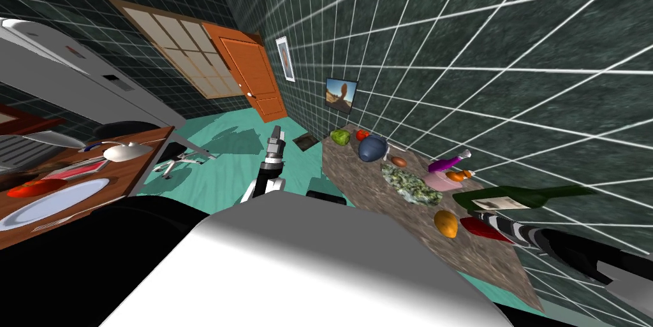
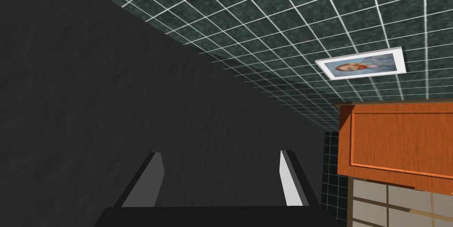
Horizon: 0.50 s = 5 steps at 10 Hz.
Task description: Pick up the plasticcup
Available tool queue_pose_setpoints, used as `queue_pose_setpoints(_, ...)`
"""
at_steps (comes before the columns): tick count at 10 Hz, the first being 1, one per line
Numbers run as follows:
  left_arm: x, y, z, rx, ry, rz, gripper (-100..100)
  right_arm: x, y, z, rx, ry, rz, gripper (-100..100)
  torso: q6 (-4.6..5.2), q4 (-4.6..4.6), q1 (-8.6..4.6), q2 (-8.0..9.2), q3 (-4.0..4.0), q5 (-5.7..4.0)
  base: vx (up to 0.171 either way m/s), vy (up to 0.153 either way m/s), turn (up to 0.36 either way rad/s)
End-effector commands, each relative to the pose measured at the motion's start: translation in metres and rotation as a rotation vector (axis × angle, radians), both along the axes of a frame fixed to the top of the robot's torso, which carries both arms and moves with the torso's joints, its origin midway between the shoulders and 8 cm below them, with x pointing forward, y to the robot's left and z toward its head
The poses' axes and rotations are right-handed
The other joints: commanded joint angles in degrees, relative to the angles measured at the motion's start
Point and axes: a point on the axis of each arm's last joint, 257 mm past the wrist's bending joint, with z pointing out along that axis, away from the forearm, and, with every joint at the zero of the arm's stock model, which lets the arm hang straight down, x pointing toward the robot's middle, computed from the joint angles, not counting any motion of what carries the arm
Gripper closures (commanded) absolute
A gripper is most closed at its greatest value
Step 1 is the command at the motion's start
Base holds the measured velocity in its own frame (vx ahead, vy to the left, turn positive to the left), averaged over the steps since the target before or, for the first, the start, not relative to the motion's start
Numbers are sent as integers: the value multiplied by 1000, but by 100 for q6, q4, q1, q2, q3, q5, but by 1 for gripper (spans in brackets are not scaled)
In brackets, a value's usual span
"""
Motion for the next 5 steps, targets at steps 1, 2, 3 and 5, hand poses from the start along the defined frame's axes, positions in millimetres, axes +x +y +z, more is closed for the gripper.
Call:
queue_pose_setpoints(1,0,0,0,0,0,0,0,1,2,-2,0,1,-5,-100,0,0,0,0,0,0,-27,-33,8)
queue_pose_setpoints(2,0,0,0,0,0,0,0,7,7,-5,0,1,-11,-100,1,0,7,-2,-1,1,-41,-37,27)
queue_pose_setpoints(3,0,0,0,0,0,0,0,7,7,-5,0,1,-11,-100,-1,0,7,0,0,2,-43,-31,30)
queue_pose_setpoints(5,0,0,0,0,0,0,0,13,12,-9,-1,2,-16,-100,2,-1,13,-5,-2,3,-18,-27,18)
